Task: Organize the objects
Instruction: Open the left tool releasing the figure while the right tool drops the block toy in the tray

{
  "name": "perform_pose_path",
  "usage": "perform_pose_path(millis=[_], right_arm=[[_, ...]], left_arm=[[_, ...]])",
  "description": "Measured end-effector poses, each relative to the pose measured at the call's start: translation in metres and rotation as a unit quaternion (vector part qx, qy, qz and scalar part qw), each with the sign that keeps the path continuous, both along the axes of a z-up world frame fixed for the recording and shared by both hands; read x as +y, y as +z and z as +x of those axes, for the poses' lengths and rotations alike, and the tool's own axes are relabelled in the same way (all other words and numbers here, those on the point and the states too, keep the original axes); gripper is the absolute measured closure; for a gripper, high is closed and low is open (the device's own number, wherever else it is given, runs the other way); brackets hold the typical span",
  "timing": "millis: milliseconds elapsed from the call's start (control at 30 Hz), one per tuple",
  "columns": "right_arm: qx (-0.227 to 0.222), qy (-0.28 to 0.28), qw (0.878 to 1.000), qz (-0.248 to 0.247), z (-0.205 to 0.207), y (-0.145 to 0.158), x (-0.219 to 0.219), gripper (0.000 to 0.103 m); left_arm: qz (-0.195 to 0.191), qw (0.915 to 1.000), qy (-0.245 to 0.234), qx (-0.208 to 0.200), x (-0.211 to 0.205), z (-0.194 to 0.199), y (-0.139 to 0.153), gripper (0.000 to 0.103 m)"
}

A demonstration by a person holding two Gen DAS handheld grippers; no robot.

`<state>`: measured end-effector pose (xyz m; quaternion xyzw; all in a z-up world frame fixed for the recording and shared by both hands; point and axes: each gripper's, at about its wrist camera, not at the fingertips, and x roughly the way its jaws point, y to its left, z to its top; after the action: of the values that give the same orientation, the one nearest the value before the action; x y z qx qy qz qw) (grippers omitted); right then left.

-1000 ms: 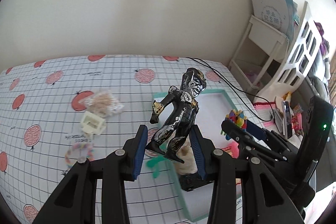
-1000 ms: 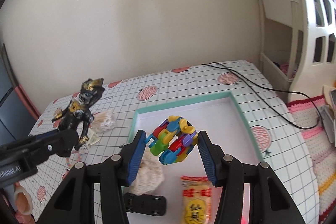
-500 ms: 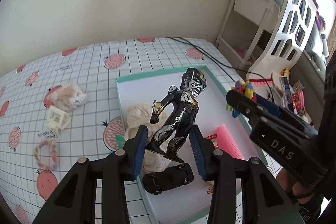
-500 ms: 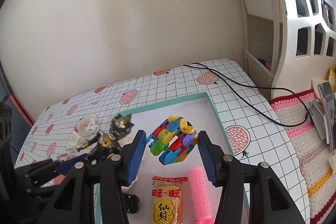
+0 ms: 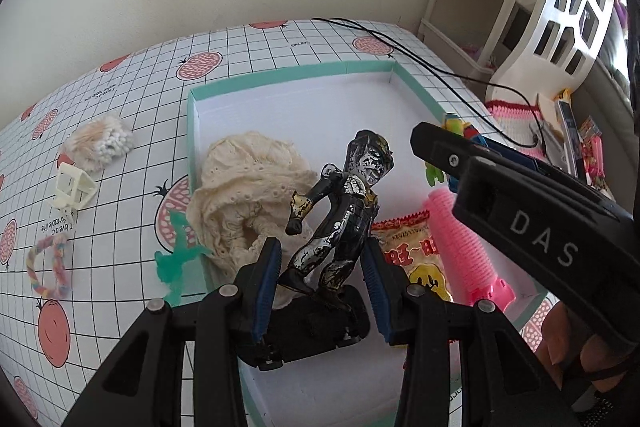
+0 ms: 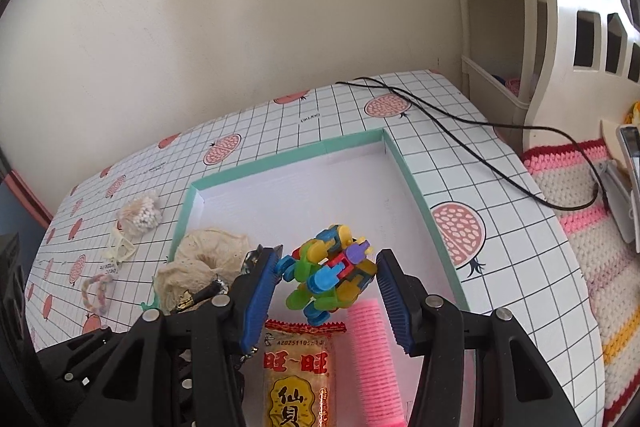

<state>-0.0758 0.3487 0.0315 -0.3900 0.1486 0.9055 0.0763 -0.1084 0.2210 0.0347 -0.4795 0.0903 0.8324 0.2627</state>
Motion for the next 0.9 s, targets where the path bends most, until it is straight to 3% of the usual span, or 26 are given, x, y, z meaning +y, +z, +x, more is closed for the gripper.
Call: perform_pose_path(millis=[400,900], right_arm=[[-0.022,0.008,1.0,0.004,-0.005,-0.008,-0.007,0.048],[0.005,0.02,1.0,0.02,0.004,0.018,-0.019,0.048]], left_arm=[[-0.012,0.9999,-0.002,0.005,0.004,0.002,-0.003,0.06],[0.002,0.9997,0.004,0.023,-0.005,0.004,0.018,0.06]])
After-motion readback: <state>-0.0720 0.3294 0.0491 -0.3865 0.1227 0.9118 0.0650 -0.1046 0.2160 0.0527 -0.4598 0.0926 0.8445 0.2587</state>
